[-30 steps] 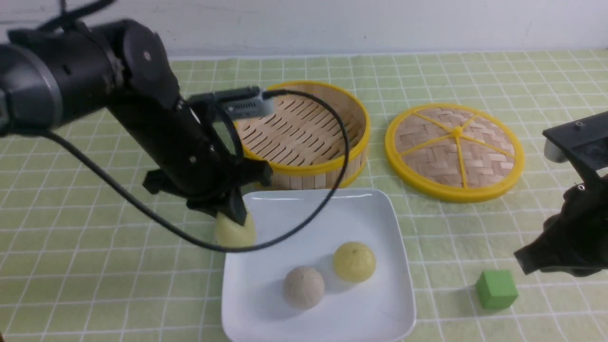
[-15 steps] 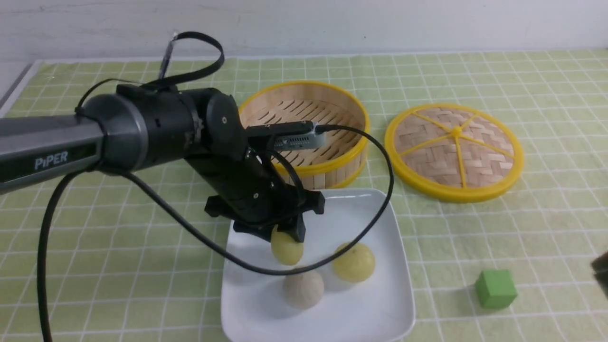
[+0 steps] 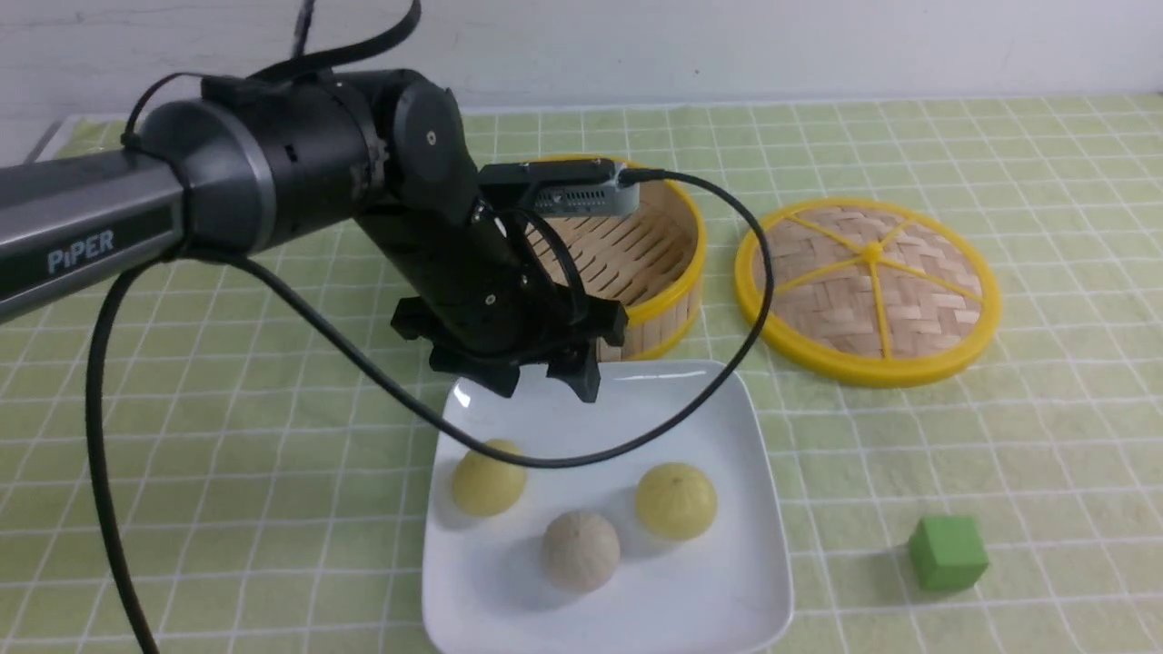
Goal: Put the steamed buns into the plate on the green tablecloth.
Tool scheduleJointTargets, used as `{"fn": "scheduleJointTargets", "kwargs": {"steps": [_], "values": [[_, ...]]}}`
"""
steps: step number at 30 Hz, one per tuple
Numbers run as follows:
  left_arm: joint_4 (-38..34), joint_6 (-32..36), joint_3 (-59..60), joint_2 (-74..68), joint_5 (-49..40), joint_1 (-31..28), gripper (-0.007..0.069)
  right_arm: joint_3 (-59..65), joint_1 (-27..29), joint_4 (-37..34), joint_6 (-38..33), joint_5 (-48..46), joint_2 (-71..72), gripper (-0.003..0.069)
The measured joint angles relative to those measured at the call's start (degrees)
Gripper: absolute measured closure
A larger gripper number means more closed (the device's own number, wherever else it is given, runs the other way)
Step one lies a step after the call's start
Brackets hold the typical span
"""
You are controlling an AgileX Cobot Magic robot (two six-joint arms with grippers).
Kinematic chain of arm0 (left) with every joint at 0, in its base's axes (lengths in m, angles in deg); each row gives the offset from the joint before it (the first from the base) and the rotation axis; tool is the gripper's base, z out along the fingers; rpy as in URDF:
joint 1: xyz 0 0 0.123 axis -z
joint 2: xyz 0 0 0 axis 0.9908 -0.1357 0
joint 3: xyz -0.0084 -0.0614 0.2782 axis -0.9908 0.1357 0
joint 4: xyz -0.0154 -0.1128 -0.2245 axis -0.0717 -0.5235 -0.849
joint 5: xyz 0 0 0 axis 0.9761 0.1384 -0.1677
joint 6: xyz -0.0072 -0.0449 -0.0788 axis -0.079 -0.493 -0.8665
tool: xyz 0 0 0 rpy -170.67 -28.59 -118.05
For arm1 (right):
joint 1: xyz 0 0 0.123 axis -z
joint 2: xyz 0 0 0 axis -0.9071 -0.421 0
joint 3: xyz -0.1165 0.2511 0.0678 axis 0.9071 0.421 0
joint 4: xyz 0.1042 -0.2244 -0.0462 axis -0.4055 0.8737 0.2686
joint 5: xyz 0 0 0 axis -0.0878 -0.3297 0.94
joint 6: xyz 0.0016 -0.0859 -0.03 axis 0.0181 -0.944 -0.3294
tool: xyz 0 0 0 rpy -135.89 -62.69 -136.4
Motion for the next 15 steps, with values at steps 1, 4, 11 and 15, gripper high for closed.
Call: {"fn": "scheduleJointTargets", "kwargs": {"steps": [1, 4, 11, 15], "values": [[0.0, 0.0, -0.1, 0.0, -0.1, 0.0, 0.012, 0.5, 0.0, 0.0, 0.0, 0.3, 0.0, 0.0658], [0.0, 0.0, -0.3, 0.0, -0.9, 0.0, 0.0202, 2.1, 0.0, 0.0, 0.1, 2.1, 0.1, 0.0658], [1.3, 0.3, -0.3, 0.0, -2.0, 0.0, 0.0585, 2.5, 0.0, 0.0, 0.1, 3.0, 0.1, 0.0654], [1.4, 0.5, -0.3, 0.0, -1.5, 0.0, 0.0622, 2.5, 0.0, 0.0, 0.1, 3.0, 0.1, 0.0651]]}}
